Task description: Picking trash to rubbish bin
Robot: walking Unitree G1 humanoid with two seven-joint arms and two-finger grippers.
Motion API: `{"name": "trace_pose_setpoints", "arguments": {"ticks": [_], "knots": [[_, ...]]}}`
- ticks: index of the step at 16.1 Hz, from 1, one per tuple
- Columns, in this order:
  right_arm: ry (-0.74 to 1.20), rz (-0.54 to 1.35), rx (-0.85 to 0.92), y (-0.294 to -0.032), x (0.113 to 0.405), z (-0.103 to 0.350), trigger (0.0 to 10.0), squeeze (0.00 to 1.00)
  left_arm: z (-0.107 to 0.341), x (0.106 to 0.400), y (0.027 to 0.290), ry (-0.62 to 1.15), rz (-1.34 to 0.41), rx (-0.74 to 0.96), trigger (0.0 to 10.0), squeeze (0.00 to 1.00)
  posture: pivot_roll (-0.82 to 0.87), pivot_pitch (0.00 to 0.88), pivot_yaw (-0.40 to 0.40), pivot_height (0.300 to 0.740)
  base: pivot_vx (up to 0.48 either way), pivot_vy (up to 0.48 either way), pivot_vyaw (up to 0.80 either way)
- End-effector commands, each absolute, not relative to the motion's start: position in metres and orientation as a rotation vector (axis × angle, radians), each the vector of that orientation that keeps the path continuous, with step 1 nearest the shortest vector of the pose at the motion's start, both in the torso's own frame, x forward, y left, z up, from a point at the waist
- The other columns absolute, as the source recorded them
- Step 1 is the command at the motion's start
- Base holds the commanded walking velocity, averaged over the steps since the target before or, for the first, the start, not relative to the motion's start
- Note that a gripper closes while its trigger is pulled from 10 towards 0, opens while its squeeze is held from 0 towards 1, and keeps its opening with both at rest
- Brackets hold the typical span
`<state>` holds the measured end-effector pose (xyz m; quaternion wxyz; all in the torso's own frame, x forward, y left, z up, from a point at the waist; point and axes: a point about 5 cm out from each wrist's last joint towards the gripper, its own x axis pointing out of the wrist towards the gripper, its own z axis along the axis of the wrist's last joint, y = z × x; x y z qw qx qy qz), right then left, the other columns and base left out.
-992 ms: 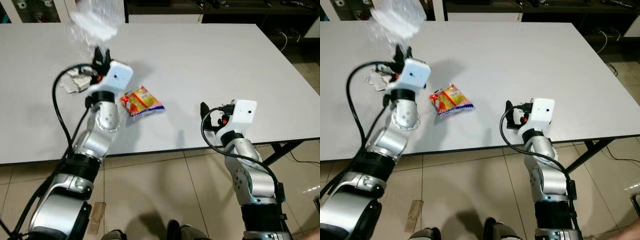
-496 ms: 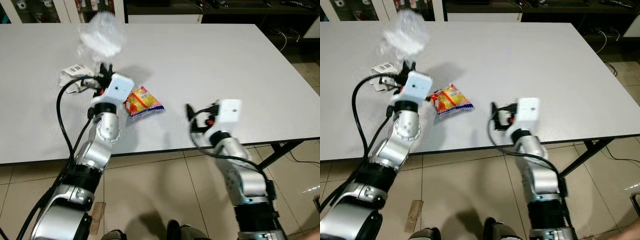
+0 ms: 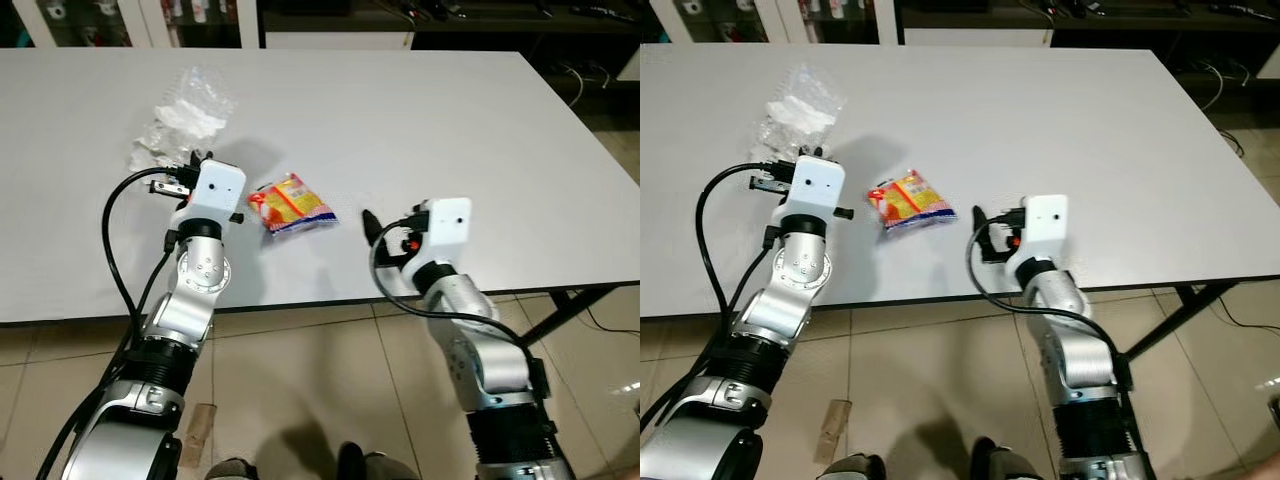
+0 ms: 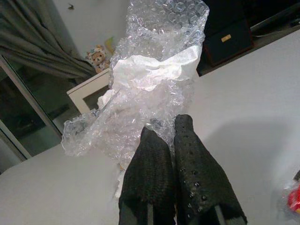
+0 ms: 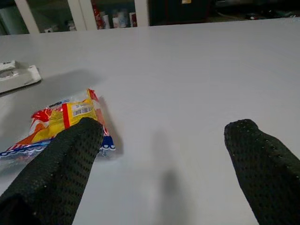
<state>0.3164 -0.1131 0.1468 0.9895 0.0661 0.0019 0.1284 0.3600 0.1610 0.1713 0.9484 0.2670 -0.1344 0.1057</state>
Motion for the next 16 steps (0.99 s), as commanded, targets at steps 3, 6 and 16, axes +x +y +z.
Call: {"name": "trace_pose_setpoints", "arguments": {"ticks": [3,6,16], "knots": [[0.024,0.245,0.136,-0.1135,0.3174,0.1442,10.0,0.0,0.1676,0.359,0.1604,-0.248,0.195,0.538,10.0,0.0,-0.07,0.131,-0.056,0.74,0.0,0.38,0.0],[0.025,0.241,0.141,-0.1134,0.3171,0.1438,10.0,0.0,0.1682,0.359,0.1612,-0.246,0.194,0.541,10.0,0.0,-0.07,0.132,-0.052,0.74,0.0,0.39,0.0],[0.029,0.233,0.147,-0.1147,0.3159,0.1423,10.0,0.0,0.1732,0.3595,0.1566,-0.26,0.174,0.546,10.0,0.0,-0.07,0.135,-0.047,0.74,0.0,0.178,0.0]]}}
